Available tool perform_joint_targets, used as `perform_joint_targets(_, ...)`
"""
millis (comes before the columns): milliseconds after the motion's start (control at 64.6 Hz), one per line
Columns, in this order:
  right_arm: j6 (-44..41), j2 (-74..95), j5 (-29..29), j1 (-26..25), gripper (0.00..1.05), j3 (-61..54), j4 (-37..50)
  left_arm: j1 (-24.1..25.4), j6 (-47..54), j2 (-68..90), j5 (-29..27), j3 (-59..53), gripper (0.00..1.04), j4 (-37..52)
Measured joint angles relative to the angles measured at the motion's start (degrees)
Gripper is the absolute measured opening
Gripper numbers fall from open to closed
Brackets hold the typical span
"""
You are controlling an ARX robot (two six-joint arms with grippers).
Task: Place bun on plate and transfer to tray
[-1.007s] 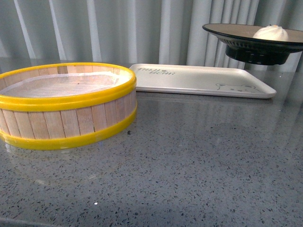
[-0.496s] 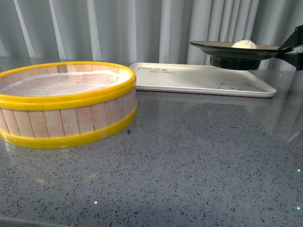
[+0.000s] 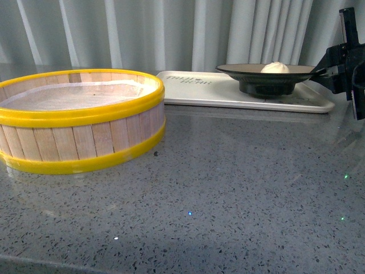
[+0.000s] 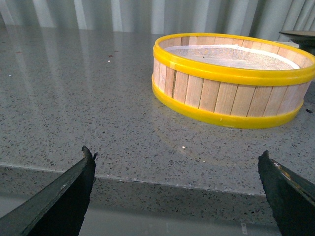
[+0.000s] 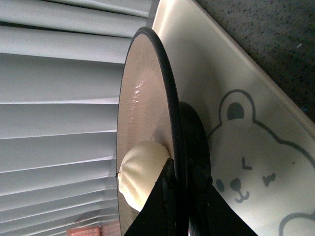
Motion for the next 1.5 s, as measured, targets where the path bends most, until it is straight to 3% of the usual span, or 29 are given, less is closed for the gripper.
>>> perform_joint_targets(449, -0.94, 2.56, -0.7, -0.55, 0.05, 2.99, -1.79, 0.0, 0.0, 0.0, 0.0, 0.0, 0.98, 0.0)
perform_joint_targets(1007, -0.26, 0.31, -0.74, -1.01, 0.98, 0.24, 0.35, 0.0, 0.0, 0.0, 0.0, 0.0, 0.98, 0.0)
perform_joint_targets(1379, -1.53, -16.28, -0.24, -3.96, 0.96, -15.12, 5.7, 0.0, 0.0, 0.0, 0.02, 0.0, 0.98, 0.0)
perform_joint_targets(1410, -2.97, -18.21, 0.74, -4.28, 0.95, -17.0, 6.54, 0.0, 0.0, 0.0, 0.0, 0.0, 0.98, 0.0)
perform_joint_targets(1503, -22.25, -25.38, 7.91, -5.05, 0.8, -27.3, 17.97, 0.0, 0.0, 0.0, 0.02, 0.0, 0.98, 0.0)
